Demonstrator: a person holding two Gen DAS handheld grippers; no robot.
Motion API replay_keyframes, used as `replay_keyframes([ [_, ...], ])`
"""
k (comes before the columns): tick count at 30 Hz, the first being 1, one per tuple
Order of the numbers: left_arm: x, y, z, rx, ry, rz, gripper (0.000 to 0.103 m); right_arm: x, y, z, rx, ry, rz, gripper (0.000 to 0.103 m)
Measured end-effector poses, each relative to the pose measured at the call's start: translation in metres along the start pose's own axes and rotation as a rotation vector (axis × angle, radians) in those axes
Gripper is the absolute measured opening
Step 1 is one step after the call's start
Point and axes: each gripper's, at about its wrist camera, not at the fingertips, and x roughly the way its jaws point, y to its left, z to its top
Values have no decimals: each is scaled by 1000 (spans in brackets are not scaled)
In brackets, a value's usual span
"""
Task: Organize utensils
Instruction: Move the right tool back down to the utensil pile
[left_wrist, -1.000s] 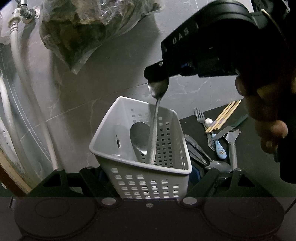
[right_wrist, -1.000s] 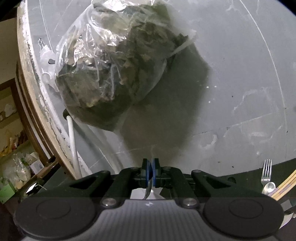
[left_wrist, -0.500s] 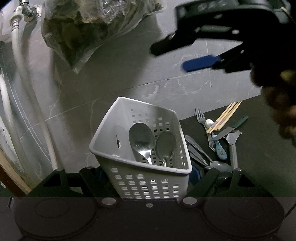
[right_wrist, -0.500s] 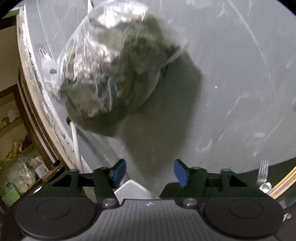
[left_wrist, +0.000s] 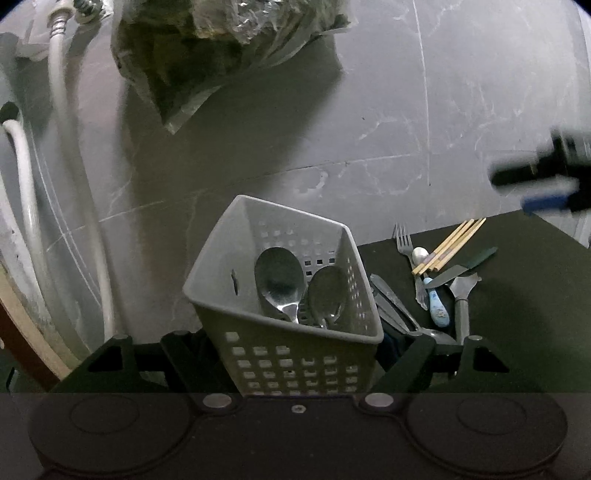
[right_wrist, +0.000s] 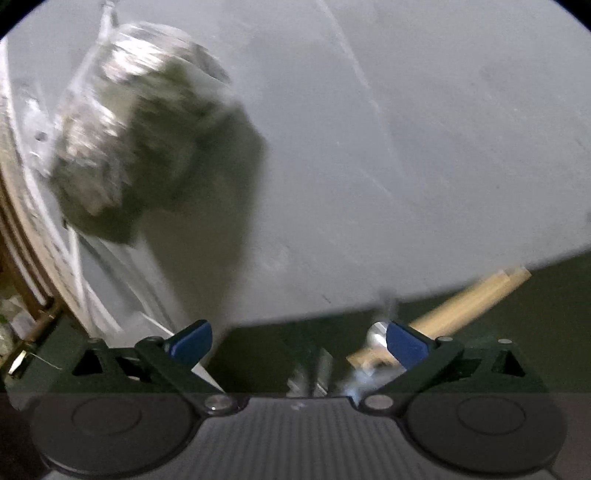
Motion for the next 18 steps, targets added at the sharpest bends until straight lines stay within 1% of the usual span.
replay_keyframes([
  [4,-8,-4,-1,-27,16,17,79,0,-27,-24,33,77,-34,103],
  [7,-13,-10,-1,-53,36,54,79,7,-38,-38,24,134,-26,103],
  [9,-16,-14,-2,-72,46,81,79,13,-40,-46,0,171,-4,103],
  [14,-20,-26,-1,-106,65,140,79,27,-36,-60,-168,236,63,103],
  [18,-21,-36,-1,-132,70,184,79,37,-38,-60,-275,240,82,103],
])
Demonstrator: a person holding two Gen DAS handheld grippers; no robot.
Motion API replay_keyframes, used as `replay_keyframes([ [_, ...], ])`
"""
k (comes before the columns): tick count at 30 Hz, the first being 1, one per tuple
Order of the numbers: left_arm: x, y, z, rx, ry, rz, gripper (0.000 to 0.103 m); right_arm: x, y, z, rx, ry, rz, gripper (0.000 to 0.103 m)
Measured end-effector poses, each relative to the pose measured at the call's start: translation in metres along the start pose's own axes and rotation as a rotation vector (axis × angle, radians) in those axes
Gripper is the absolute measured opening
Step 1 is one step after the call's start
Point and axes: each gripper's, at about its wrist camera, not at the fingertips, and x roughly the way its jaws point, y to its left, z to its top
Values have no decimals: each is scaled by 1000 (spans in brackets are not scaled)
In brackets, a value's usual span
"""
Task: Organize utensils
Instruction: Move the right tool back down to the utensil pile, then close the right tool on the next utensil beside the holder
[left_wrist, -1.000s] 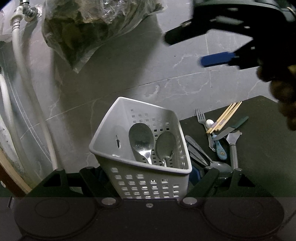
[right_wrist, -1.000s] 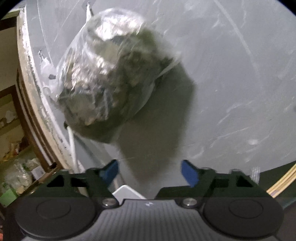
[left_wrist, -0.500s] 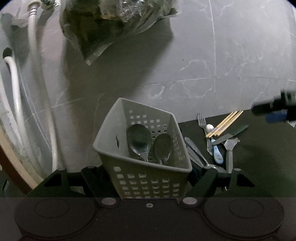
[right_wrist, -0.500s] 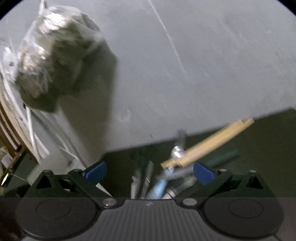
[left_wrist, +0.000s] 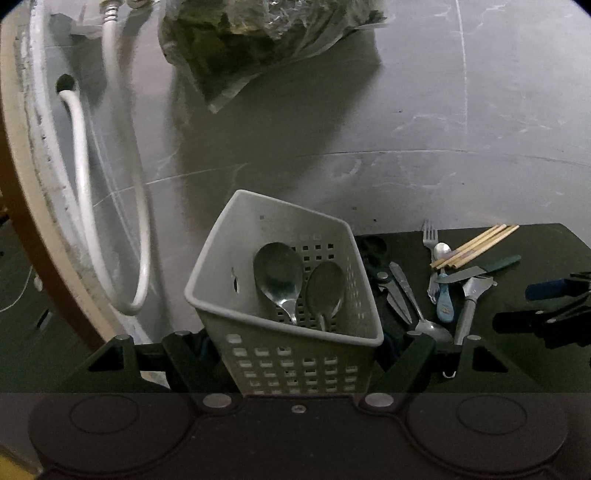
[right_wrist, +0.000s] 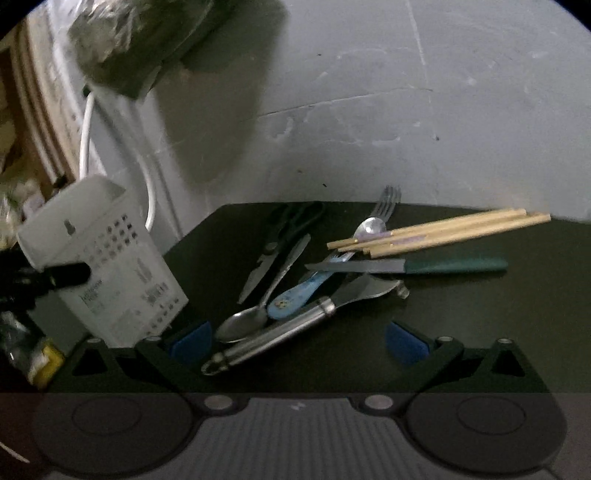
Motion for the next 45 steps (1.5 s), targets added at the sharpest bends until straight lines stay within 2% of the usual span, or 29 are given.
replay_keyframes([
  [7,-3,-12,-2,-25,-7,46,79,18,-4,8,-235,-23,-39,103],
  [11,-4,-15,-3,-31,-13,60,79,25,5,9,-364,-14,19,102],
  [14,-5,-17,-4,-33,-19,68,79,27,17,7,-422,-15,88,102],
  [17,-6,-18,-4,-35,-22,74,79,31,30,2,-492,-33,118,102],
  [23,-6,-21,-4,-36,-22,81,79,44,50,-17,-662,-77,90,97],
  [26,-6,-21,-3,-37,-20,84,79,46,54,-22,-697,-109,84,95],
  [33,-6,-21,-3,-37,-21,84,80,53,58,-17,-718,-110,92,79],
  [39,-6,-21,-3,-36,-22,82,80,57,61,-12,-732,-102,90,73],
  [41,-7,-21,-3,-36,-23,82,80,58,63,-10,-738,-98,91,67],
  [43,-6,-21,-3,-36,-23,82,80,63,67,-8,-751,-77,89,55],
  [45,-6,-21,-3,-36,-23,81,79,67,70,-8,-765,-63,85,48],
])
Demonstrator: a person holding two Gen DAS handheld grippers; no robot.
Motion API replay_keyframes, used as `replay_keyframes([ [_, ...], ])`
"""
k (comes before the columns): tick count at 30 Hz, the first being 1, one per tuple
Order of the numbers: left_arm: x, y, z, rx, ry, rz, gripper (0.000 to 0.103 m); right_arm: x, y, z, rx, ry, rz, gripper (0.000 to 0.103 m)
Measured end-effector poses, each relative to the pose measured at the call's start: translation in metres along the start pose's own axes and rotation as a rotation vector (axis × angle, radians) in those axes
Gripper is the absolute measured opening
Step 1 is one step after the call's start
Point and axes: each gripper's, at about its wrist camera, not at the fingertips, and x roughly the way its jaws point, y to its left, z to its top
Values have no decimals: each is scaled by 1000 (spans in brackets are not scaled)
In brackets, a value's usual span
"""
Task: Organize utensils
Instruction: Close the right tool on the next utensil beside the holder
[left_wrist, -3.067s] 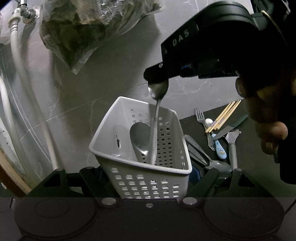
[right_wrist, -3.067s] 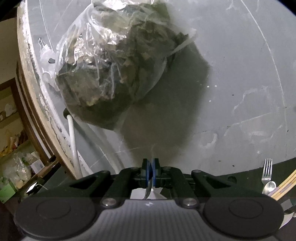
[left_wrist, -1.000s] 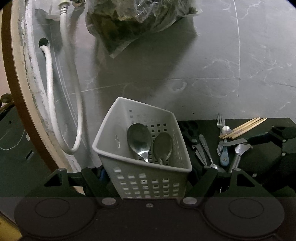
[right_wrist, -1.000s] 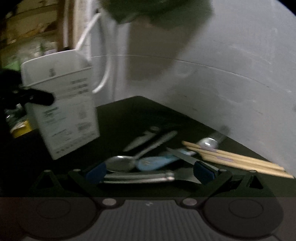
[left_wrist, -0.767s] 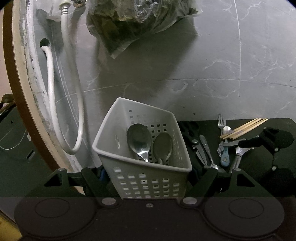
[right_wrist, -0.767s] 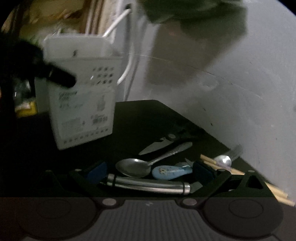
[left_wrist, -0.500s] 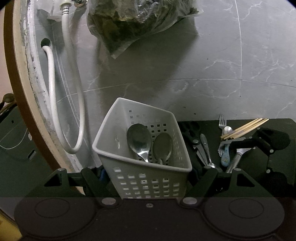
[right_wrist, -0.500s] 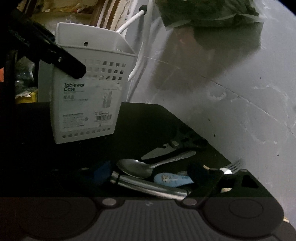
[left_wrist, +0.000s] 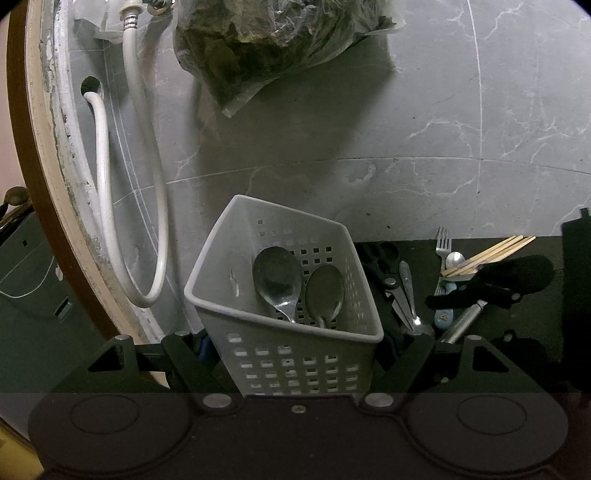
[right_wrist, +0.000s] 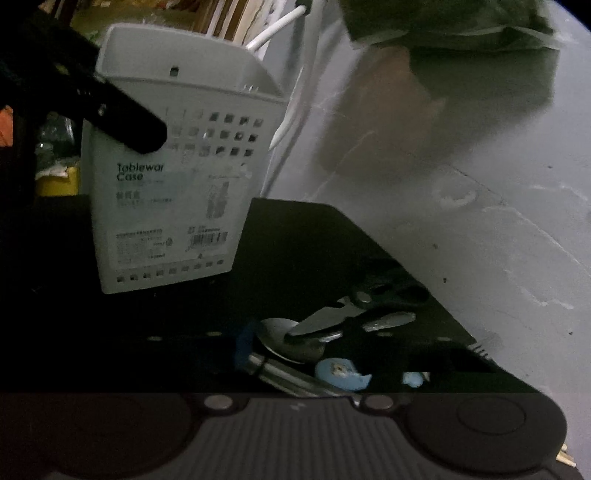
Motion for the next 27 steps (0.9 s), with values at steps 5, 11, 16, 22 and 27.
replay_keyframes([
  [5,0,1,0,-3,-2,0,79,11,6,4,-52,17,-19,46],
  [11,-1,1,-1,-7,-5,-1,79,5,4,0,-111,28,-11,51],
  [16,-1,1,-2,-6,-6,-2,79,2,0,-7,-165,21,-30,56],
  [22,-1,1,-1,-6,-8,-2,79,9,-6,-8,-193,6,-8,36],
  [27,-2,2,-1,-7,-9,-2,79,15,0,-9,-242,3,35,11],
])
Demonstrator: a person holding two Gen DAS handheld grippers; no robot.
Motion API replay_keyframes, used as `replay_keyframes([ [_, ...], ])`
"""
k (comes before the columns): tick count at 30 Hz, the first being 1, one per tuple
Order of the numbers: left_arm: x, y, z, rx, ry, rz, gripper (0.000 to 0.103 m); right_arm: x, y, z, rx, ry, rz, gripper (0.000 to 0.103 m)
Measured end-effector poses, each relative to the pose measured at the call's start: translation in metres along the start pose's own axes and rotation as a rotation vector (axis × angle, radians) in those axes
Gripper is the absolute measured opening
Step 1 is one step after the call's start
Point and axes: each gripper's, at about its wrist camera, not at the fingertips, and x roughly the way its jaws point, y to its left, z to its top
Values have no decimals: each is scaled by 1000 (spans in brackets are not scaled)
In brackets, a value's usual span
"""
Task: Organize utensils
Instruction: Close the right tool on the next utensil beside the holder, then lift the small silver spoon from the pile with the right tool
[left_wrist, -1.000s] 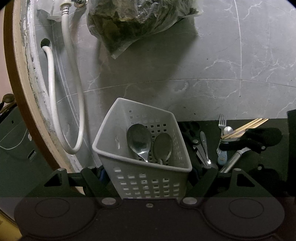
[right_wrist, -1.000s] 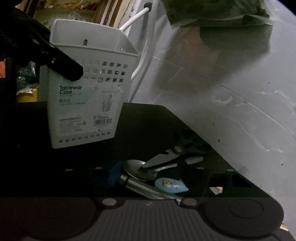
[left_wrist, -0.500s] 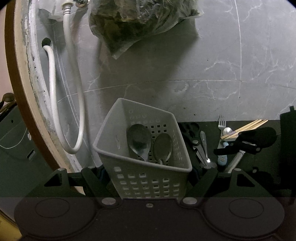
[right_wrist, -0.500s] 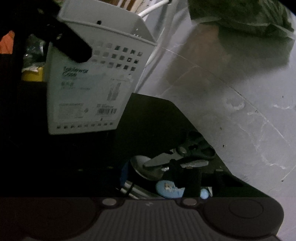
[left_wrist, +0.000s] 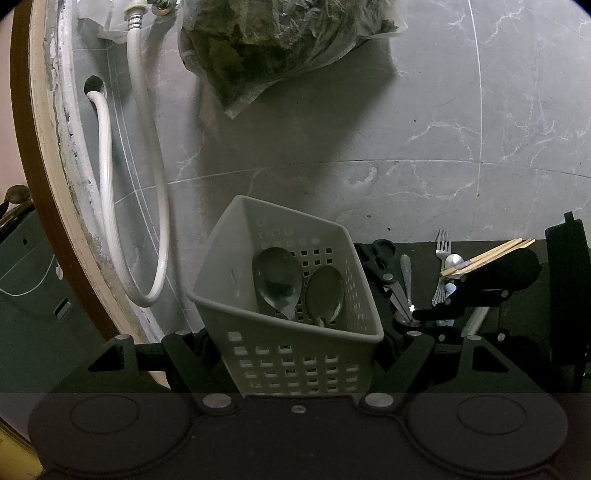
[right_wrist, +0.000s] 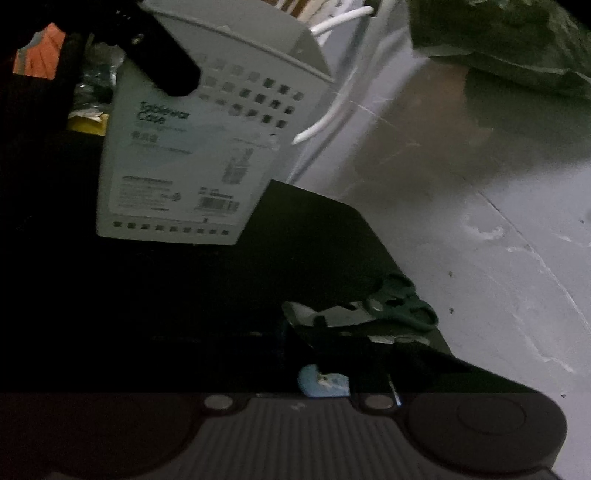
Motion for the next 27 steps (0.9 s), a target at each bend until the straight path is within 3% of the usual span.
replay_keyframes([
  [14,-1,4,-2,6,-7,-14,79,-8,7,11,-11,-27,59,6],
  [27,0,18,-1,36,8,-64,79,-16,-9,31,248,-32,67,5],
])
